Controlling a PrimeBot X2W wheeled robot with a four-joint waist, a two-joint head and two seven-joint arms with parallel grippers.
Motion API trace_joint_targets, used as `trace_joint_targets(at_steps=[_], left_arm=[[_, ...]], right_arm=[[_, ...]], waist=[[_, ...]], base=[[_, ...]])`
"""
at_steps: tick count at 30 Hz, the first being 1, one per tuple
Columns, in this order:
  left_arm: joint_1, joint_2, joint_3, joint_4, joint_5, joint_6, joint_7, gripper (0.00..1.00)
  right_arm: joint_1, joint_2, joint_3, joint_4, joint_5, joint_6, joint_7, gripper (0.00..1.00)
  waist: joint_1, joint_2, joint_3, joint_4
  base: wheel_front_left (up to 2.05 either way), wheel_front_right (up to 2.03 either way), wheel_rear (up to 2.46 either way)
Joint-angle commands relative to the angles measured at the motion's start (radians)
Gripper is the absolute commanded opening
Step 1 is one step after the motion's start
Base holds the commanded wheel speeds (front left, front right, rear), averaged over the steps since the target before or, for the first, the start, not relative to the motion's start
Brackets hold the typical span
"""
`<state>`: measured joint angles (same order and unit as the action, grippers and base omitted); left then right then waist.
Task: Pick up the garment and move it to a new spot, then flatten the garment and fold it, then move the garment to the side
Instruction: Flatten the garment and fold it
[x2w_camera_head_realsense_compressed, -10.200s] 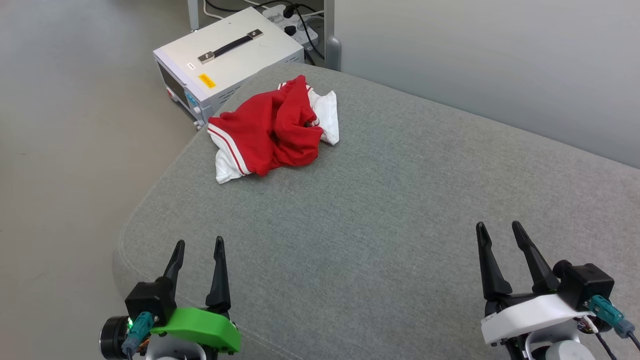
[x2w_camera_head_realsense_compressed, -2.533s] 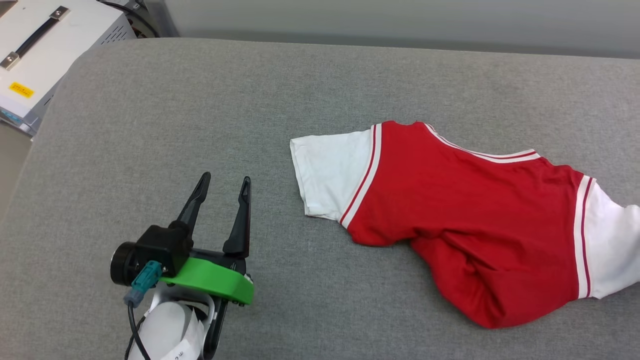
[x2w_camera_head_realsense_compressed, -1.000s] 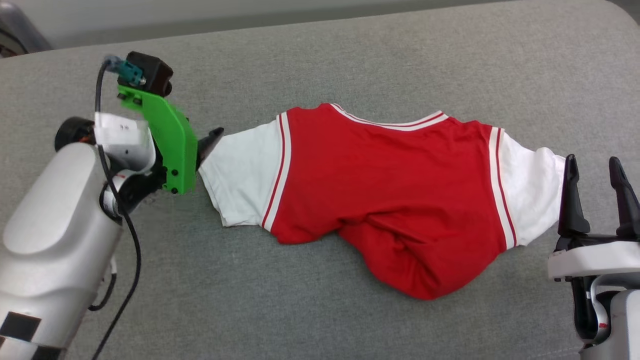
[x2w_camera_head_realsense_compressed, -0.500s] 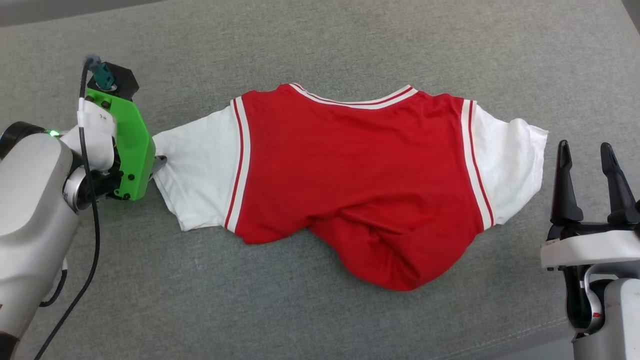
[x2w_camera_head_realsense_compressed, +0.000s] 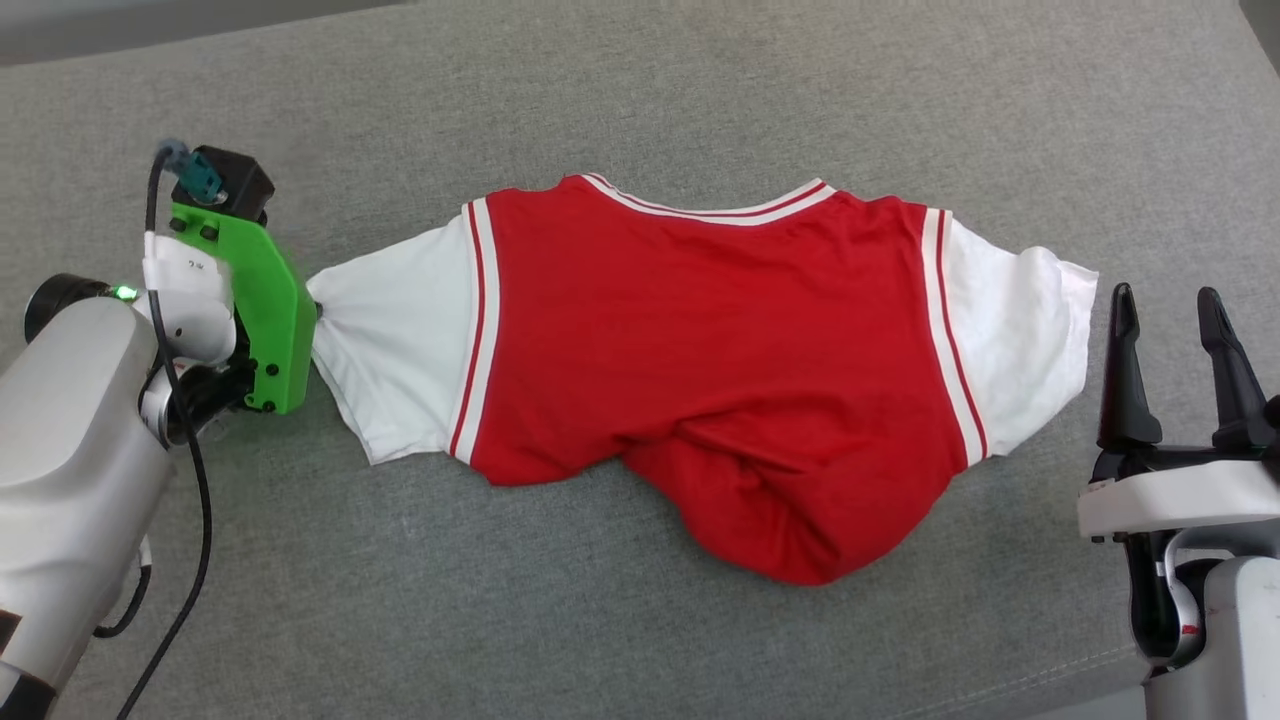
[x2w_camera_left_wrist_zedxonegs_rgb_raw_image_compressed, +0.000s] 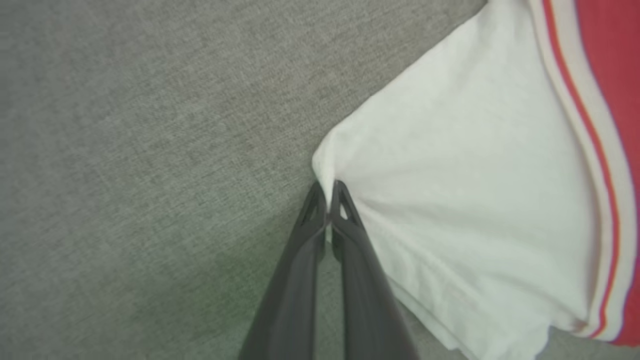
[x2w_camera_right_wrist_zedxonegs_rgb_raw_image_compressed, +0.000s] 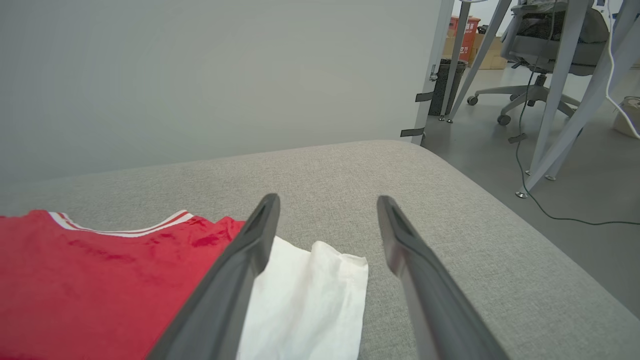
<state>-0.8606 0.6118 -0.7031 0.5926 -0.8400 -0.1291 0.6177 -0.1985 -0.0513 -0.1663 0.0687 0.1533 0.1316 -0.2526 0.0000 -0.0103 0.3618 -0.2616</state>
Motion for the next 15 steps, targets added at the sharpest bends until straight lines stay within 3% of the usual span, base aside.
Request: trace_joint_targets(at_steps=[1, 8, 15], left_arm=[[0.047, 0.01, -0.001, 0.026, -0.004, -0.002, -0.022, 0.0], [0.1, 0.025, 0.045, -0.011, -0.049, -0.002, -0.167, 0.0], [0.199, 0.072, 0.064, -0.196, -0.074, 0.022, -0.212, 0.0]], right_arm=[[-0.01, 0.001, 0.001, 0.005, -0.01, -0.001, -0.009, 1.0], [0.01, -0.046, 0.029, 0.049, -0.012, -0.001, 0.048, 1.0], [0.023, -0.175, 0.088, 0.027, 0.037, -0.001, 0.373, 1.0]], waist=[[0.0, 0.0103, -0.022, 0.015], [0.0, 0.0103, -0.093, 0.067], [0.0, 0.0103, -0.135, 0.136]], base=[[0.0, 0.0, 0.0], [0.0, 0.0, 0.0], [0.0, 0.0, 0.0]])
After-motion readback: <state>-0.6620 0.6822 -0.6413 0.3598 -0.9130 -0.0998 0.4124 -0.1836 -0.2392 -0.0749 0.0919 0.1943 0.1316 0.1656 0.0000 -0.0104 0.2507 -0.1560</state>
